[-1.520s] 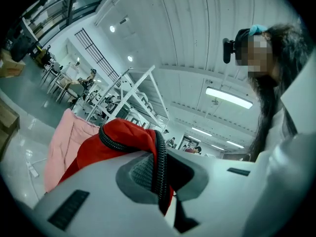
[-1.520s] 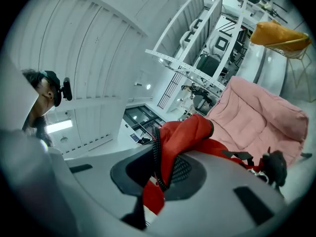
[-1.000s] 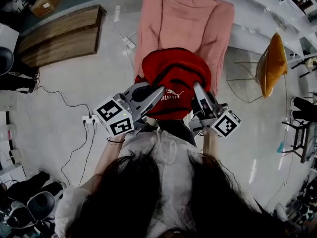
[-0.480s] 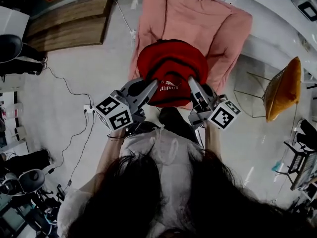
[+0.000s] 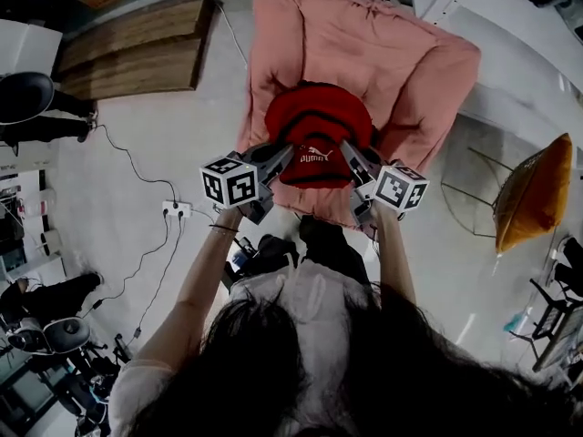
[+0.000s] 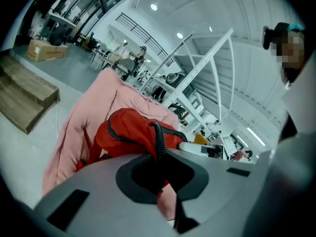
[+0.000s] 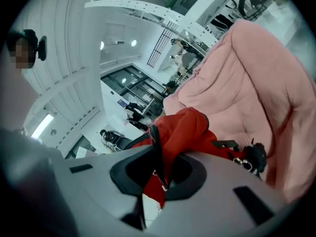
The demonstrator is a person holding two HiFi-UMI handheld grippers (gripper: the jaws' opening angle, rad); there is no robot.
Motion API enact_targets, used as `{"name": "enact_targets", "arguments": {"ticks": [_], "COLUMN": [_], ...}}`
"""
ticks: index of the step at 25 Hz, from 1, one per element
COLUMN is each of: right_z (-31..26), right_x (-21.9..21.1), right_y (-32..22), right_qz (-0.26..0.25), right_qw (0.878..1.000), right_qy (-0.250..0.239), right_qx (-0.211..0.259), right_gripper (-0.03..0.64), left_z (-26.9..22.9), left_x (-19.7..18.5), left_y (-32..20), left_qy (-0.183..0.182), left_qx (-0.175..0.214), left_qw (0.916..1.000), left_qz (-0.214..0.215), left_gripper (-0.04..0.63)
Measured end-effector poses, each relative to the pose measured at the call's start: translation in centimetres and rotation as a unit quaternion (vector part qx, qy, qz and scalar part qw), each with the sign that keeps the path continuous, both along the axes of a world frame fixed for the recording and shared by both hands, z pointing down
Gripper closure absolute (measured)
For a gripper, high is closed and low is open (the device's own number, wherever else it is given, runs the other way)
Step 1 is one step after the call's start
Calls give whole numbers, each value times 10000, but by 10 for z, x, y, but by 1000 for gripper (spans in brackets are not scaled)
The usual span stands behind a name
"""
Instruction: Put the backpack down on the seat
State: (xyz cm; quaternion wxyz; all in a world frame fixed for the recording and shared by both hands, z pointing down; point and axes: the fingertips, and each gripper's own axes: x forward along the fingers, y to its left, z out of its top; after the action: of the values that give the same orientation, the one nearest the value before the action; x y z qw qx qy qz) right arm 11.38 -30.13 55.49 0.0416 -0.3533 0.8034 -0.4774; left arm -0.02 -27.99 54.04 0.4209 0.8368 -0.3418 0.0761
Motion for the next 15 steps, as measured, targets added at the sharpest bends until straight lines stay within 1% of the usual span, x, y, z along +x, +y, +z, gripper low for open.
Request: {"name": "enact_targets", "arguments": {"ticks": [4, 6, 8, 10, 12, 14, 15], "right_z": [58, 90, 120, 145, 167, 189, 201], "right_x": [10, 17, 22, 22, 17, 6, 1], "right_y": [-41, -59, -73, -81, -85, -83, -81], "right_qz": [142, 170, 176, 112, -79, -375, -511], "right_qw": [9984, 9966, 9943, 9923, 9906, 9872, 9847], "right_qy": [-44, 53, 165, 254, 498, 812, 944], "right_qx": [-550, -807, -1036, -1204, -1270, -1320, -1376], "right_gripper": [565, 565, 565, 565, 565, 565, 565], "left_z": [44, 70, 99, 130, 163, 193, 206], "left_x": [10, 13, 11, 3, -13, -32, -40], "left_y": [-36, -51, -62, -69, -72, -68, -63], "left_qy": [-34, -159, -280, -210, -158, -311, -434], "left_qx": [-398, -635, -937, -1323, -1731, -2051, -2166], "left_qw": [9992, 9977, 9952, 9908, 9827, 9730, 9688], "left_qz": [95, 151, 78, -195, -634, -1015, -1127], "left_gripper": [563, 563, 563, 563, 561, 561, 561]}}
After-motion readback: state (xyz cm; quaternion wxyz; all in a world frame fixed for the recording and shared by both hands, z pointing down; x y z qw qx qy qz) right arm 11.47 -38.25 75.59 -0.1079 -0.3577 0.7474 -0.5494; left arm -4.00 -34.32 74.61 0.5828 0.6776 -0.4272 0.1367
